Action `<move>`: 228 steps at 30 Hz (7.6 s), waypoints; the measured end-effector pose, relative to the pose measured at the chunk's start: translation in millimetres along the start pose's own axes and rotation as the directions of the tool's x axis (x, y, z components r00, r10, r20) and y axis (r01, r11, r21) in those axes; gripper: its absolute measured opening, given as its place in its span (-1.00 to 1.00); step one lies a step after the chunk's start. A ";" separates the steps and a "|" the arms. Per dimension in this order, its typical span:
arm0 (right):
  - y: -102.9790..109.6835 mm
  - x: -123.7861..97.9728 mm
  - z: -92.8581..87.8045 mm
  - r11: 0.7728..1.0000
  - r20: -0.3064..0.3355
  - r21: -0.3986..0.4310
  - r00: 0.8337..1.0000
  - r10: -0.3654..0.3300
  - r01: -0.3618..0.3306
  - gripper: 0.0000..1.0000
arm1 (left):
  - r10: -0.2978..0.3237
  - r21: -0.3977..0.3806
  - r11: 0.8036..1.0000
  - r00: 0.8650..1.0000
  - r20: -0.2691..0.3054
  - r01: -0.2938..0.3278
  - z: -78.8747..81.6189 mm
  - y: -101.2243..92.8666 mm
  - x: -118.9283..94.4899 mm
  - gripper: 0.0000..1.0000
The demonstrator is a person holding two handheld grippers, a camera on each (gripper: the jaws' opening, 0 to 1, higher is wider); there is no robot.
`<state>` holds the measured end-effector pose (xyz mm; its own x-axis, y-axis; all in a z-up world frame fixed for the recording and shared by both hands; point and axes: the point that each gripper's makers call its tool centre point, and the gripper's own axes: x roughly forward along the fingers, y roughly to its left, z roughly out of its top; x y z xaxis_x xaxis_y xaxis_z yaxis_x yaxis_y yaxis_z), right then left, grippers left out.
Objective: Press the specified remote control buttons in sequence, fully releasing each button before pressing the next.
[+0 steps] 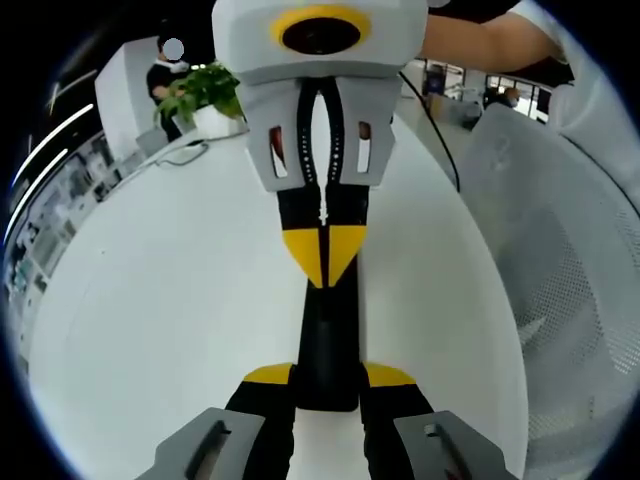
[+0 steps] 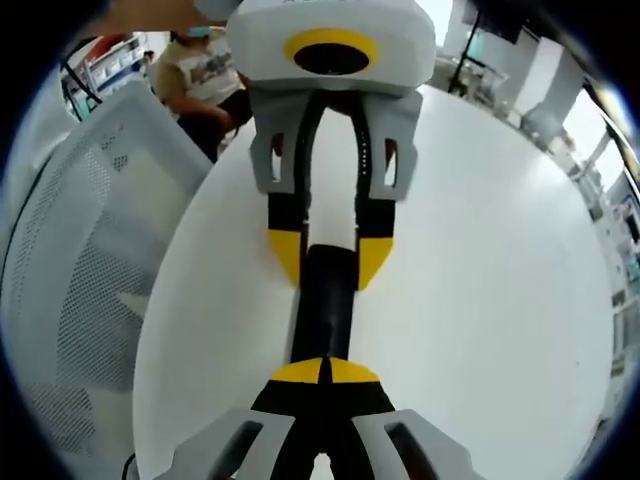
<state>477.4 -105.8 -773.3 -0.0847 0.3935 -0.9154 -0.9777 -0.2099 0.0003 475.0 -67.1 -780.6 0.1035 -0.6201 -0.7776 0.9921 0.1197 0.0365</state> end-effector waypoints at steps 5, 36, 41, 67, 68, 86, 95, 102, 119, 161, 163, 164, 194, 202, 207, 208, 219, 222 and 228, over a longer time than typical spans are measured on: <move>0.7 0.1 0.4 1.000 0.006 -0.004 1.000 -0.011 0.011 -1.00 | -0.003 0.001 1.000 1.000 0.001 0.003 0.5 -0.6 -0.1 -0.53; 0.4 -35.0 20.5 0.996 0.065 -0.015 0.994 -0.085 0.086 -1.00 | -0.002 0.008 1.000 1.000 -0.017 0.002 -0.2 0.6 0.3 -0.53; 0.4 -37.7 21.2 0.996 0.062 -0.018 0.994 -0.091 0.092 -1.00 | -0.002 0.008 1.000 1.000 -0.016 0.002 -0.1 0.8 0.4 -0.53; 9.2 -20.8 13.6 0.999 0.039 -0.011 0.998 -0.049 0.049 -1.00 | -0.003 0.008 1.000 1.000 -0.011 0.003 0.4 0.0 -0.1 -0.53; 9.7 -20.0 13.4 0.999 0.038 -0.010 0.998 -0.047 0.047 -1.00 | -0.003 0.008 1.000 1.000 -0.011 0.003 0.5 -0.1 -0.2 -0.53; 15.6 -7.3 5.7 1.000 0.010 -0.013 1.000 -0.023 0.023 -1.00 | -0.003 0.009 1.000 1.000 -0.009 0.003 1.7 -2.4 -1.4 -0.53; 16.1 -2.8 3.1 1.000 -0.002 -0.017 1.000 -0.020 0.020 -1.00 | -0.002 0.007 1.000 1.000 -0.005 0.002 1.7 -2.3 -1.8 -0.53; 15.4 -0.3 2.5 1.000 -0.004 -0.022 1.000 -0.017 0.017 -1.00 | -0.004 0.006 1.000 1.000 -0.005 0.004 0.9 -0.5 -0.8 -0.53; 15.3 1.1 2.1 1.000 0.006 -0.009 1.000 0.001 -0.001 -1.00 | -0.008 -0.006 1.000 1.000 0.008 0.008 -0.3 0.0 -0.1 -0.53; 5.4 -24.3 16.5 0.997 0.046 -0.014 0.997 -0.070 0.070 -1.00 | -0.007 0.008 1.000 1.000 -0.005 0.007 0.6 -1.1 -0.3 -0.53; 4.1 -26.5 17.8 0.997 0.049 -0.015 0.996 -0.076 0.077 -1.00 | -0.007 0.008 1.000 1.000 -0.007 0.008 0.7 -1.4 -0.5 -0.53; 3.9 -26.8 17.9 0.997 0.049 -0.015 0.996 -0.076 0.077 -1.00 | -0.008 0.008 1.000 1.000 -0.007 0.008 0.6 -1.2 -0.5 -0.53; -0.9 -11.9 17.8 0.998 0.031 -0.034 0.998 -0.047 0.048 -1.00 | -0.008 0.004 1.000 1.000 0.003 0.008 0.6 0.0 -0.1 -0.53; 1.2 -3.3 14.2 0.999 0.021 -0.036 0.999 -0.029 0.029 -1.00 | -0.009 0.002 1.000 1.000 0.010 0.009 0.3 0.0 0.3 -0.53; 2.3 1.2 11.3 0.999 0.009 -0.038 1.000 -0.022 0.022 -1.00 | -0.010 0.001 1.000 1.000 0.014 0.010 0.4 -0.3 0.3 -0.53; 2.8 1.7 10.9 0.999 0.008 -0.038 1.000 -0.020 0.020 -1.00 | -0.010 0.002 1.000 1.000 0.014 0.009 0.5 -0.4 0.3 -0.53; 3.3 3.3 9.8 0.999 0.010 -0.034 1.000 -0.017 0.017 -1.00 | -0.011 0.003 1.000 1.000 0.016 0.010 0.9 -1.4 0.0 -0.53; 3.5 3.2 9.8 0.999 0.010 -0.036 1.000 -0.017 0.018 -1.00 | -0.011 0.003 1.000 1.000 0.016 0.011 1.1 -1.5 -0.1 -0.53; 3.6 3.3 9.6 0.999 0.008 -0.035 1.000 -0.015 0.016 -1.00 | -0.011 0.003 1.000 1.000 0.017 0.011 1.4 -2.2 -0.5 -0.53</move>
<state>471.8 -96.7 -772.5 -0.0713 0.4040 -0.9120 -0.9717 -0.2346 -0.0280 472.9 -68.1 -779.4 0.0941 -0.6342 -0.7674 0.9934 0.1108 0.0302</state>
